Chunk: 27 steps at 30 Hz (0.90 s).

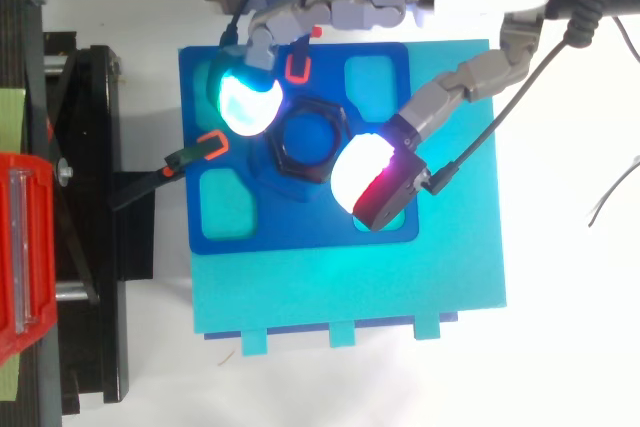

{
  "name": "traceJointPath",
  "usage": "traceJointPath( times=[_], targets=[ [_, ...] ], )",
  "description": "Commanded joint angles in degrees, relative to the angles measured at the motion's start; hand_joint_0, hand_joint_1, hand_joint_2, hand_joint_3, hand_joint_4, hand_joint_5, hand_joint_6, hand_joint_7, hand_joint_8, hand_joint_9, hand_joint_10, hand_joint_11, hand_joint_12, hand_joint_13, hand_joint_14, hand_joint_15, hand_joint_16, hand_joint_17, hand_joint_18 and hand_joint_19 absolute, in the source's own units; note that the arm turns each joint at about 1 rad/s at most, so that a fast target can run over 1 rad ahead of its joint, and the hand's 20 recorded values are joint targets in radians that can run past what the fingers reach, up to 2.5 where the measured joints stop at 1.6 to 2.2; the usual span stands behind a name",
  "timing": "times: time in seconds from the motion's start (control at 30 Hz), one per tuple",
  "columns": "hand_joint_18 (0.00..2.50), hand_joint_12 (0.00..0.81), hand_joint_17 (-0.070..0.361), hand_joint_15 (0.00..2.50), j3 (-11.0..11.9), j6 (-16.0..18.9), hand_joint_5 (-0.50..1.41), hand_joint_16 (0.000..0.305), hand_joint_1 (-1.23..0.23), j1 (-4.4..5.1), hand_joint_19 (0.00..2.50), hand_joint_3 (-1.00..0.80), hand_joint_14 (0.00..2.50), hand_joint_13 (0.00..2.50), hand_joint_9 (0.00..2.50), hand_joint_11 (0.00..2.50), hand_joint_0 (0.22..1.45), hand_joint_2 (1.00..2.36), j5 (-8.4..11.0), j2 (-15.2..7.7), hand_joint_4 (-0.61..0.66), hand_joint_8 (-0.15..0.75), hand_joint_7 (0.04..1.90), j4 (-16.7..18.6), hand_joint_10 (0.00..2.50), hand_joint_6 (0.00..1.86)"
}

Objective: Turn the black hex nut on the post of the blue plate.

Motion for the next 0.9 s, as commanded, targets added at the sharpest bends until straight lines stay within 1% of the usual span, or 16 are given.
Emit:
traceJointPath(
  times=[0.0,0.03,0.07,0.1,0.2,0.37,0.53,0.6,0.67,0.8,0.87],
  targets=[
    [0.0,0.384,0.12,0.0,0.0,-0.2,-0.25,0.053,-0.45,-0.82,0.0,-0.5,0.0,0.0,0.0,0.0,0.37,1.0,-1.06,0.0,0.2,0.258,0.96,0.0,0.0,0.5],
    [0.0,0.385,0.12,0.0,0.0,-0.3,-0.25,0.053,-0.45,-1.26,0.0,-0.5,0.0,0.0,0.0,0.0,0.37,1.0,-1.5,0.1,0.2,0.258,0.96,0.0,0.0,0.5],
    [0.0,0.385,0.12,0.0,0.0,-0.3,-0.25,0.053,-0.45,-1.35,0.0,-0.5,0.0,0.0,0.0,0.0,0.37,1.0,-1.68,0.1,0.2,0.258,0.96,0.0,0.0,0.5],
    [0.0,0.383,0.12,0.0,0.0,-0.3,-0.25,0.053,-0.45,-1.7,0.0,-0.5,0.0,0.0,0.0,0.0,0.37,1.0,-2.12,0.0,0.2,0.259,0.97,0.0,0.0,0.5],
    [0.0,0.38,0.12,0.0,0.0,-0.3,-0.25,0.053,-0.44,-2.05,0.0,-0.5,0.0,0.0,0.0,0.0,0.37,1.0,-2.56,0.0,0.2,0.258,0.96,-0.1,0.0,0.5],
    [0.0,0.38,0.119,0.0,0.0,-0.3,-0.25,0.053,-0.44,-2.58,0.0,-0.5,0.0,0.0,0.0,0.0,0.37,1.0,-2.56,0.0,0.2,0.257,0.96,-0.2,0.0,0.5],
    [0.0,0.38,0.119,0.0,0.1,-0.3,-0.25,0.053,-0.44,-3.02,0.0,-0.5,0.0,0.0,0.0,0.0,0.37,1.0,-3.52,0.1,0.2,0.257,0.96,-0.2,0.0,0.5],
    [0.0,0.378,0.119,0.0,0.3,-0.3,-0.25,0.053,-0.44,-3.02,0.0,-0.5,0.0,0.0,0.0,0.0,0.37,1.0,-3.7,0.1,0.2,0.257,0.96,-0.2,0.0,0.5],
    [0.0,0.379,0.119,0.0,0.8,-0.3,-0.25,0.053,-0.44,-3.28,0.0,-0.5,0.0,0.0,0.0,0.0,0.37,1.0,-3.96,0.1,0.2,0.257,0.96,-0.2,0.0,0.5],
    [0.0,0.379,0.118,0.0,1.8,-0.3,-0.25,0.053,-0.44,-3.46,0.0,-0.5,0.0,0.0,0.0,0.0,0.37,1.0,-4.49,0.1,0.2,0.257,0.96,-1.0,0.0,0.5],
    [0.0,0.379,0.118,0.0,2.3,-0.3,-0.25,0.053,-0.44,-3.37,0.0,-0.5,0.0,0.0,0.0,0.0,0.37,1.0,-4.66,0.1,0.2,0.257,0.96,-1.5,0.0,0.5]
  ],
)
